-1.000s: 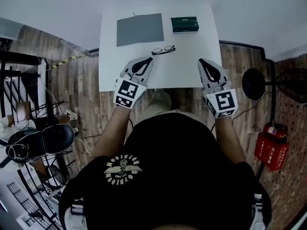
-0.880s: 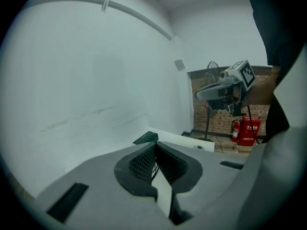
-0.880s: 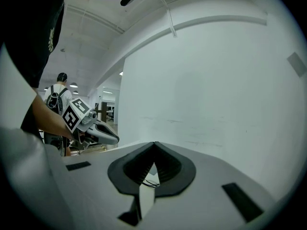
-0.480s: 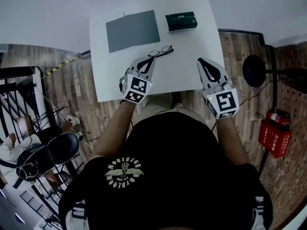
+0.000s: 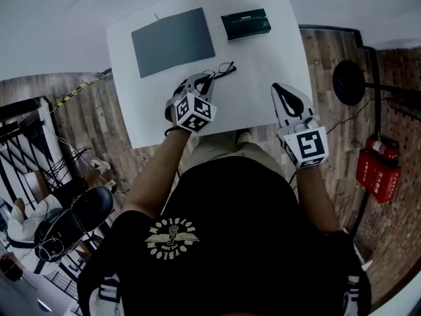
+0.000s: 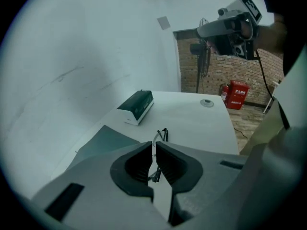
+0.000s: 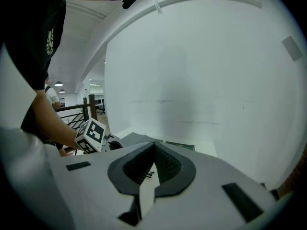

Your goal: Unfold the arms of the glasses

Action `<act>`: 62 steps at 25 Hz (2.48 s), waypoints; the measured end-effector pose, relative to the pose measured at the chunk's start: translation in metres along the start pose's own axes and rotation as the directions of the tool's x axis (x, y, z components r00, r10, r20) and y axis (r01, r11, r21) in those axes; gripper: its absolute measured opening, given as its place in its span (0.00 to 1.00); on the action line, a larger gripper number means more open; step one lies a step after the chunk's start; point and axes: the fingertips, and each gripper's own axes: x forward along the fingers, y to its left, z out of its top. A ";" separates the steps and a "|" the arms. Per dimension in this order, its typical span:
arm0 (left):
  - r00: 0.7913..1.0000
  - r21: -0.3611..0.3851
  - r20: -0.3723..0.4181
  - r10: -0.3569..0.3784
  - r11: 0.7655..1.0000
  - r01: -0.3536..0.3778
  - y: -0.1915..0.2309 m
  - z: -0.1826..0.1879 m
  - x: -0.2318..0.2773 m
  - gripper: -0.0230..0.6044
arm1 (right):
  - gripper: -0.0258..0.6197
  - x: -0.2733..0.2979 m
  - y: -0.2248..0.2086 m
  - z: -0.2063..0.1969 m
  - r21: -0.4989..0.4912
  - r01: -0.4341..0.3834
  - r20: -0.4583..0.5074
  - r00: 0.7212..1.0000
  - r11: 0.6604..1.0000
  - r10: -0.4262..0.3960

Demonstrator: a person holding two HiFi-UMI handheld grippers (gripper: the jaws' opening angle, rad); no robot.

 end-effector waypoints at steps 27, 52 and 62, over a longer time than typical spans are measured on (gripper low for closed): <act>0.928 0.274 -0.371 -0.042 0.950 0.153 0.005 -0.030 0.087 0.10 | 0.04 -0.006 -0.054 -0.013 0.115 0.159 -0.043 0.987 0.981 -0.155; 0.970 -0.410 0.205 0.128 0.911 -0.034 0.021 0.026 -0.060 0.08 | 0.04 -0.073 0.002 0.009 -0.001 0.019 0.068 0.998 1.000 -0.018; 0.867 -0.563 0.400 0.296 0.826 -0.022 0.016 0.058 -0.154 0.08 | 0.04 -0.088 0.046 0.019 -0.076 -0.094 0.110 0.989 0.993 0.102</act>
